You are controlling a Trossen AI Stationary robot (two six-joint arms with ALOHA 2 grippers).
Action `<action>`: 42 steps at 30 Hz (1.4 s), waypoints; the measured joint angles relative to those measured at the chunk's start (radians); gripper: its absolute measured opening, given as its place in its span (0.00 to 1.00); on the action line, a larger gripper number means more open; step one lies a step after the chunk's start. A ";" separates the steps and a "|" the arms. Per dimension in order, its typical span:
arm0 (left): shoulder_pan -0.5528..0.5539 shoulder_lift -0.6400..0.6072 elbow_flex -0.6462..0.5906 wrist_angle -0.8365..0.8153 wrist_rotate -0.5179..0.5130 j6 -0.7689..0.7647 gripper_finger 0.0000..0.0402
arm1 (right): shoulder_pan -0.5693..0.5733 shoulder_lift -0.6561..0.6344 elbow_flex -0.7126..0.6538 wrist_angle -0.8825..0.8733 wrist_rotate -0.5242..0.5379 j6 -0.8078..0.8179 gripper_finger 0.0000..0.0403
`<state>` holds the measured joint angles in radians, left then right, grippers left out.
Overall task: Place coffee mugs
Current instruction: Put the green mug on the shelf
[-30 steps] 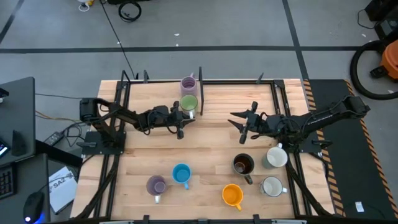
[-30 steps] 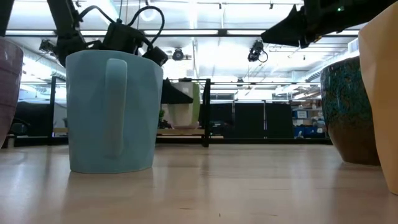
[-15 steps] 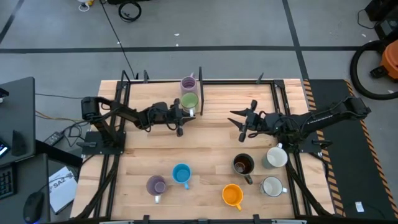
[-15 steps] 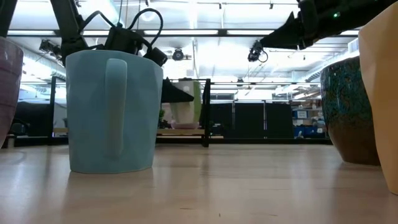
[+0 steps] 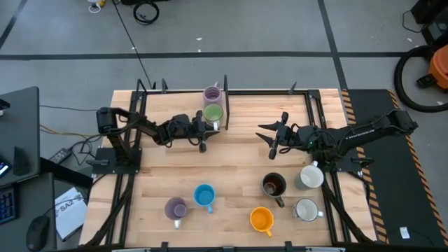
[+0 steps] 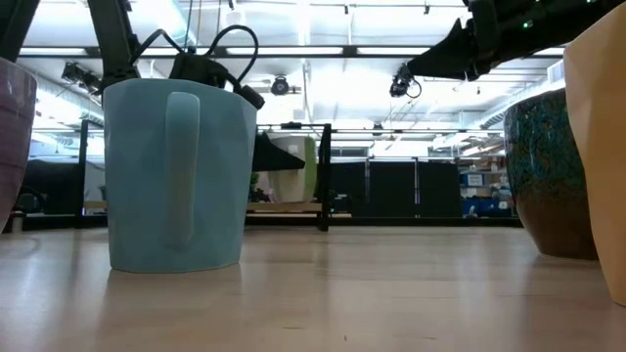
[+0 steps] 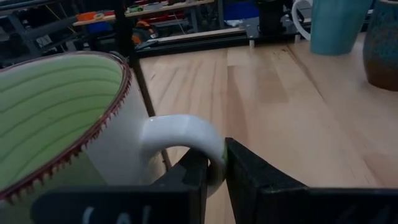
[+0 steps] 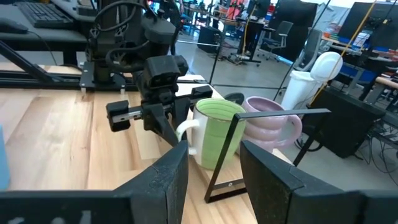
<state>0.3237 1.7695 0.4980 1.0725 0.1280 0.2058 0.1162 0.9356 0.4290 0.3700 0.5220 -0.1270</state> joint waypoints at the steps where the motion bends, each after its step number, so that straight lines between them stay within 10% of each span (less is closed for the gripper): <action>1: 0.005 0.000 0.000 0.000 0.000 0.000 0.12 | 0.000 0.000 0.000 0.000 0.000 0.000 0.37; 25: 0.026 0.000 0.000 -0.002 0.005 -0.003 0.13 | 0.000 0.000 0.000 0.001 -0.002 0.001 0.37; 42: 0.026 0.000 0.000 -0.003 -0.030 -0.018 0.33 | 0.000 0.000 0.000 0.001 -0.002 0.001 0.37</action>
<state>0.3496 1.7691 0.4980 1.0698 0.0979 0.1875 0.1162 0.9356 0.4290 0.3706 0.5205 -0.1260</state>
